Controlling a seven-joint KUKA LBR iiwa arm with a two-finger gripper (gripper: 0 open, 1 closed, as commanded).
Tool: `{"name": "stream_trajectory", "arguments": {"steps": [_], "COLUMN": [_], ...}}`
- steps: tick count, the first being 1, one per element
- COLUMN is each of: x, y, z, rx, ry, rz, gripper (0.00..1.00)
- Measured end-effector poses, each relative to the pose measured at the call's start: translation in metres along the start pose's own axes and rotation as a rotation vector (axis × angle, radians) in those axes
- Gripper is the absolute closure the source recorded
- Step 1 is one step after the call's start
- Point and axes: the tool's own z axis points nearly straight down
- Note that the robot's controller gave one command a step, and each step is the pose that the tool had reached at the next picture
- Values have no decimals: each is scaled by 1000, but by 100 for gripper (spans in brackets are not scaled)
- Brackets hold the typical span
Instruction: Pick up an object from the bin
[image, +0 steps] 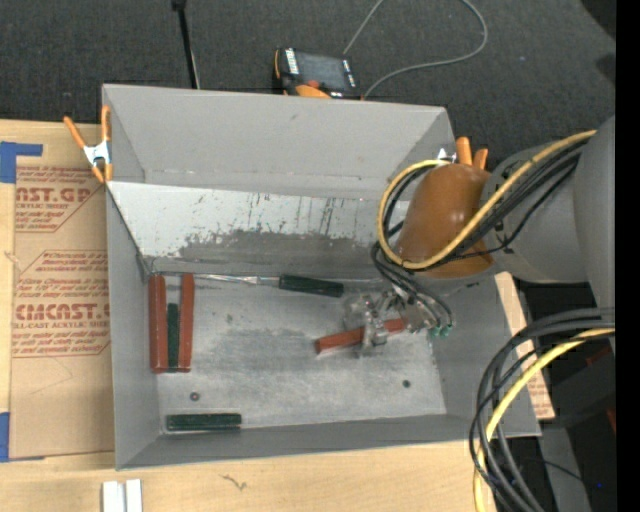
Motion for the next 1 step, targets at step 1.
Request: {"name": "stream_trajectory", "arguments": {"steps": [1], "x": [-9], "y": [13], "z": [-131], "rx": [3], "ry": [-9], "rz": [-53], "gripper": [100]}}
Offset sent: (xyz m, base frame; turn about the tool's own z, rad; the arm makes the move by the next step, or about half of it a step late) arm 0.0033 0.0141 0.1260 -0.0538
